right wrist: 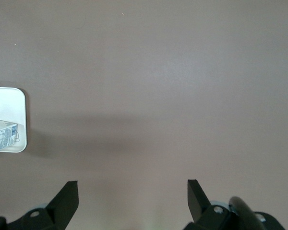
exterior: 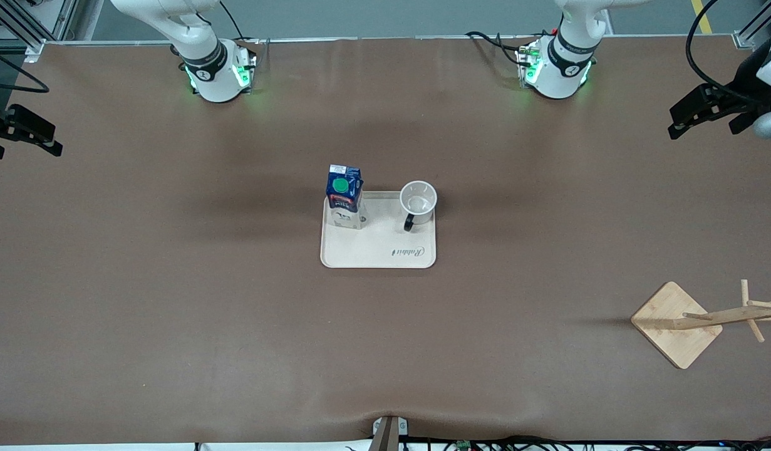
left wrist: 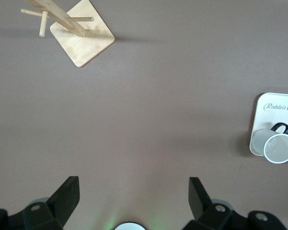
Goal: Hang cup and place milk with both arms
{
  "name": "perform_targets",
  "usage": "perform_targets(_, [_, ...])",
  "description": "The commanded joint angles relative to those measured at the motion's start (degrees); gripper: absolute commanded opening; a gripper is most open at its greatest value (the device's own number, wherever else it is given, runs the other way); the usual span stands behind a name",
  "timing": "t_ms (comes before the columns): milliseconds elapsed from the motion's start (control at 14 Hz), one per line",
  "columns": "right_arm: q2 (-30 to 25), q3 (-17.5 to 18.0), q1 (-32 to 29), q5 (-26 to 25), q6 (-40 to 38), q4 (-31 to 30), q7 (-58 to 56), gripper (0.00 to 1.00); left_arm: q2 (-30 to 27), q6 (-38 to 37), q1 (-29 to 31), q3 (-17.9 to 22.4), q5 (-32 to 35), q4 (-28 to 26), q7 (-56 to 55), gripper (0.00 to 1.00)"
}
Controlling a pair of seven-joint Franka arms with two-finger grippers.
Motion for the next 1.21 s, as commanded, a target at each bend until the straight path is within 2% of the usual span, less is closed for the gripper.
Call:
perform_targets(0, [0.2,0.5,-0.7,-1.0,-0.4,0.6,-0.7,1.0,0.0,-2.0,0.4,0.3,0.8,1.5,0.7,1.0])
perform_targets(500, [0.3,0.5,-0.8,-1.1,-0.3,0.5,-0.7,1.0,0.6,-1.9,0.0,-0.5,-0.2,0.8,0.3,1.0])
perform_targets(643, [0.3,0.5,-0.8,-1.1,-0.3,0.5,-0.7,1.0,4.0,-1.7,-1.6,-1.1,-2.7,0.8,-0.7,1.0])
perform_targets(786, [0.3,0.5,-0.8,-1.1,-0.3,0.5,-0.7,1.0,5.6,0.8,-2.6,-2.9,-2.9,-0.8,-5.2,1.0])
perform_targets(929, [0.5,0.5,-0.8,-1.1,-0.3,0.5,-0.7,1.0,6.2,5.6,-2.7,-5.0,-3.0,-4.6,-10.5,1.0])
perform_targets(1143, [0.5,0.6,-0.8,-1.1,-0.3,0.5,-0.7,1.0,6.2,11.0,-2.5,-10.0,-2.8,-10.0,-21.0,1.0])
